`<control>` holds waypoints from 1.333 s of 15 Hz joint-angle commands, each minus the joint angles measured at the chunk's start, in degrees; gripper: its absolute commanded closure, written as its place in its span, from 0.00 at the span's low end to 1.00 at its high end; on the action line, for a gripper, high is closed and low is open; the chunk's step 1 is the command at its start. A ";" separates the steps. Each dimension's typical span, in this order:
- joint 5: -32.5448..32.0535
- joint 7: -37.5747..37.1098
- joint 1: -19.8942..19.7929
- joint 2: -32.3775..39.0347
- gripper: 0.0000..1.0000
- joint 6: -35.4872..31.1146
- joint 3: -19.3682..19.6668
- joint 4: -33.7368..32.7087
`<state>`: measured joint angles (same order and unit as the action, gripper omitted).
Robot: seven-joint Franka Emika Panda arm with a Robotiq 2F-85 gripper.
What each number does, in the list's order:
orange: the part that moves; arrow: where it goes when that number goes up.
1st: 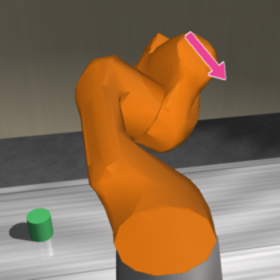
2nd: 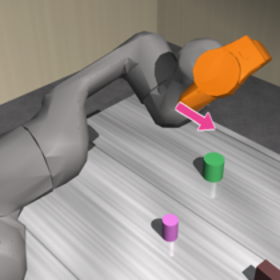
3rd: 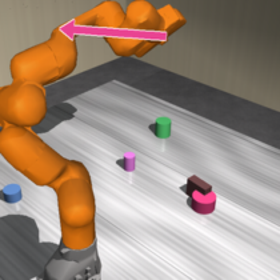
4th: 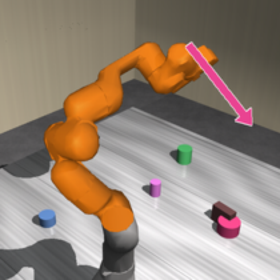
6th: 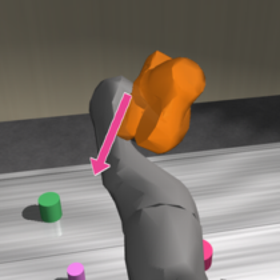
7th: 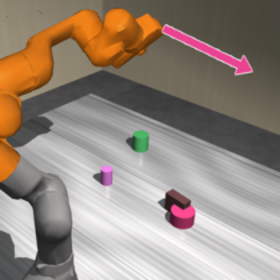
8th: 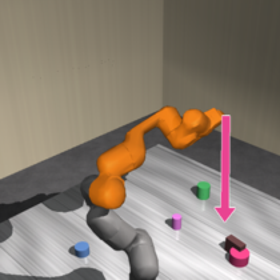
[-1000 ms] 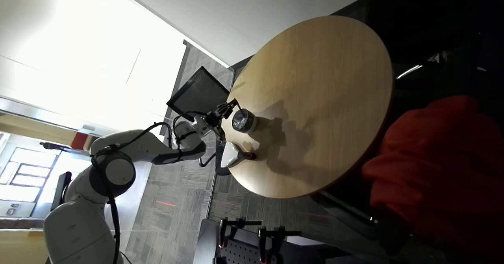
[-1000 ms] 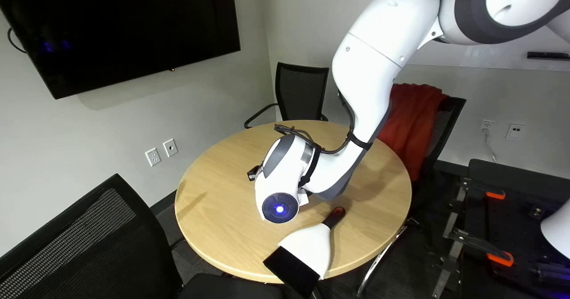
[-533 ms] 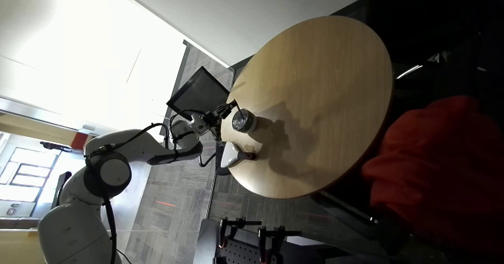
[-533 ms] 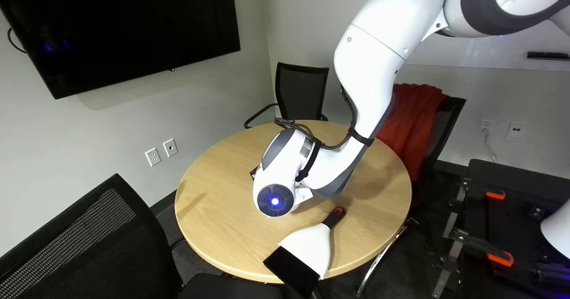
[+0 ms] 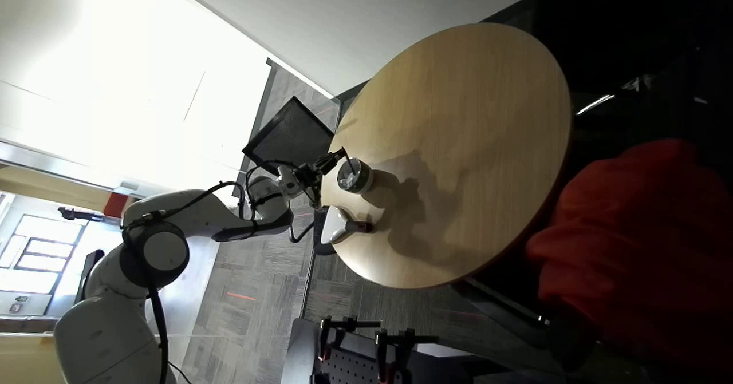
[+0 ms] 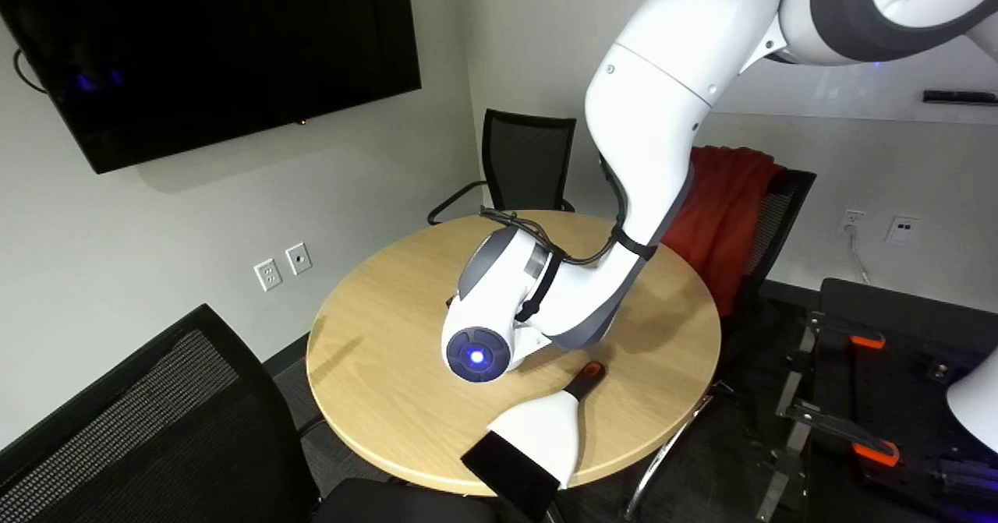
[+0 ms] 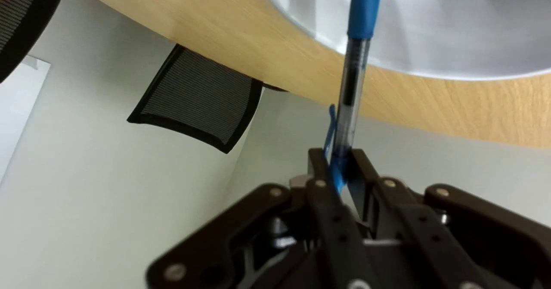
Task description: Use the pen to stir the contents in the cup
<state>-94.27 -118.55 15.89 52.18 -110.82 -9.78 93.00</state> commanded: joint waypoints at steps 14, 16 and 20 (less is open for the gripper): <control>-7.96 -14.14 0.25 -3.88 0.96 5.53 0.02 4.69; -7.70 -16.99 -1.46 -7.26 0.96 4.11 -0.24 7.38; -4.52 -21.50 -6.29 -14.58 0.96 0.94 -0.42 11.78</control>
<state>-101.07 -136.96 13.77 45.65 -106.07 -9.45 98.14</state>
